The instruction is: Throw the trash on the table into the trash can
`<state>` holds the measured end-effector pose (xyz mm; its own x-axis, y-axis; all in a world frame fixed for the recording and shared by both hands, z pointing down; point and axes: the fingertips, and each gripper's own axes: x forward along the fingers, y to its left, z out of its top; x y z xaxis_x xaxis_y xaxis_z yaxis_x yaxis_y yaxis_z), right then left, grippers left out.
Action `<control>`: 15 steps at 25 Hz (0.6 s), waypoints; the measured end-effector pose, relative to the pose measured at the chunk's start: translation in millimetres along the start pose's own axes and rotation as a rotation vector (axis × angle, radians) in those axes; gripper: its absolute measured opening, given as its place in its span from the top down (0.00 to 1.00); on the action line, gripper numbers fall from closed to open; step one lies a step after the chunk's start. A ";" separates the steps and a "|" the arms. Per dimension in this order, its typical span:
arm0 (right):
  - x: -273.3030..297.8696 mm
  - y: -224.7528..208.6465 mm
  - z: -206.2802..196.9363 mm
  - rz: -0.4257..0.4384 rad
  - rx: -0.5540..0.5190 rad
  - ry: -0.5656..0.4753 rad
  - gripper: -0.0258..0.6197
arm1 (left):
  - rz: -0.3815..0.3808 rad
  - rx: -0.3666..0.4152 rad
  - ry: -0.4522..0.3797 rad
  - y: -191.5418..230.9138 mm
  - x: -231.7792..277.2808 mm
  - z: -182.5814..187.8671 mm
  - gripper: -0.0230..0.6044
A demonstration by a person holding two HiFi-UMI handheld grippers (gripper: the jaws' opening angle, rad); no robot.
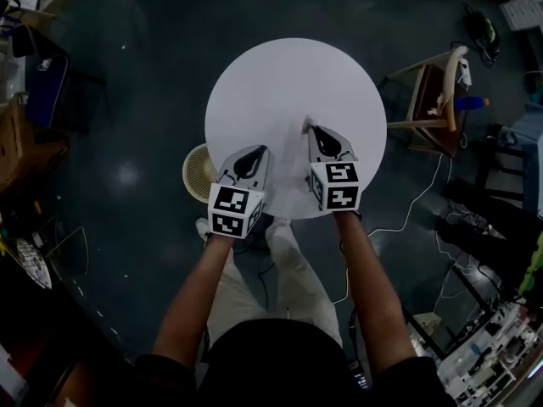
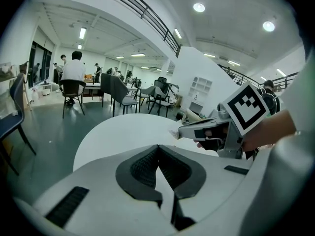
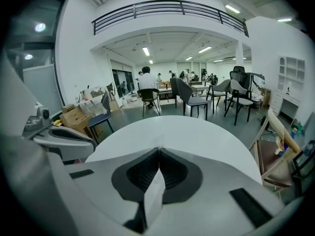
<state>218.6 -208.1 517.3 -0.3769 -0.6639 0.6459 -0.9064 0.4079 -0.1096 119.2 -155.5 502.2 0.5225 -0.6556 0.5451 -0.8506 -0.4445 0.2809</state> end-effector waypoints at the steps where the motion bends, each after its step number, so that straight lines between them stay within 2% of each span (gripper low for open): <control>1: -3.4 6.7 -0.3 0.005 -0.004 0.000 0.92 | 0.004 -0.005 0.002 2.6 -7.3 -2.7 0.94; 15: -22.0 118.9 -14.5 0.119 -0.044 0.023 0.92 | 0.080 -0.059 -0.010 49.6 -92.2 -27.6 0.94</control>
<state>121.9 -136.0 501.0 -0.4766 -0.5949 0.6473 -0.8460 0.5106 -0.1536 27.3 -100.2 487.6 0.4534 -0.6937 0.5596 -0.8913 -0.3544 0.2828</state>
